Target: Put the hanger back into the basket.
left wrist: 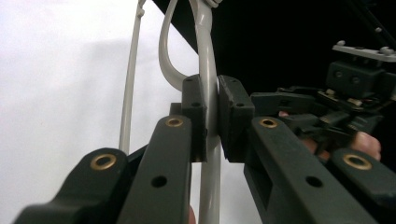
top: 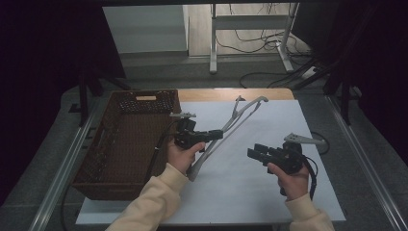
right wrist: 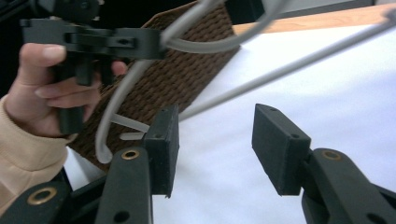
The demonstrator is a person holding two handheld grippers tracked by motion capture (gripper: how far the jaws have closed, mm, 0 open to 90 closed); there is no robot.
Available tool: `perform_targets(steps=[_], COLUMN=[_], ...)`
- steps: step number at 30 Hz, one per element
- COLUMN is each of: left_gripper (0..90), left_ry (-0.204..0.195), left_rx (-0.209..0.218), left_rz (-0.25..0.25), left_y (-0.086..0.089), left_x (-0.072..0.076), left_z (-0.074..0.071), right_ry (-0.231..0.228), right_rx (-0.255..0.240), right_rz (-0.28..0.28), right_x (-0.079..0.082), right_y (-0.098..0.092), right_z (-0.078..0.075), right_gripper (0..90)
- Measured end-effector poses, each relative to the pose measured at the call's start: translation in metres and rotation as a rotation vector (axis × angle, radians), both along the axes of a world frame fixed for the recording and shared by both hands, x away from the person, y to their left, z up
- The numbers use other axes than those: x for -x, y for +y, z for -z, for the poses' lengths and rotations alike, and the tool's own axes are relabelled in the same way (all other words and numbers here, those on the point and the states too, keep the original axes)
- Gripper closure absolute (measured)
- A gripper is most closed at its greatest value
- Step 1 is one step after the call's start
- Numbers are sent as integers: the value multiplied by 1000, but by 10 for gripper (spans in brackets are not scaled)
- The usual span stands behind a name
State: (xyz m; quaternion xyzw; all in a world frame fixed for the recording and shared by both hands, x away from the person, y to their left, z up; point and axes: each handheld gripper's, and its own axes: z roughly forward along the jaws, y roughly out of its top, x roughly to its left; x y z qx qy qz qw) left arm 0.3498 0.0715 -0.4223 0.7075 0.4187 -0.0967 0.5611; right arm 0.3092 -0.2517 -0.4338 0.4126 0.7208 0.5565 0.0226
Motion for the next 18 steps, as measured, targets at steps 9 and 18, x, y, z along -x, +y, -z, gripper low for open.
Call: perform_targets(steps=[9, 18], left_gripper=[821, 821], left_ry=[-20, -38], left_rx=[18, 15], left_rz=[10, 19], left_y=[12, 33], left_x=[6, 15], left_z=[-16, -37], right_ry=[2, 10], right_rx=[0, -2], right_rz=[44, 66], right_x=[-3, -6], right_y=[-22, -30], right_z=[6, 6], right_gripper=[519, 518])
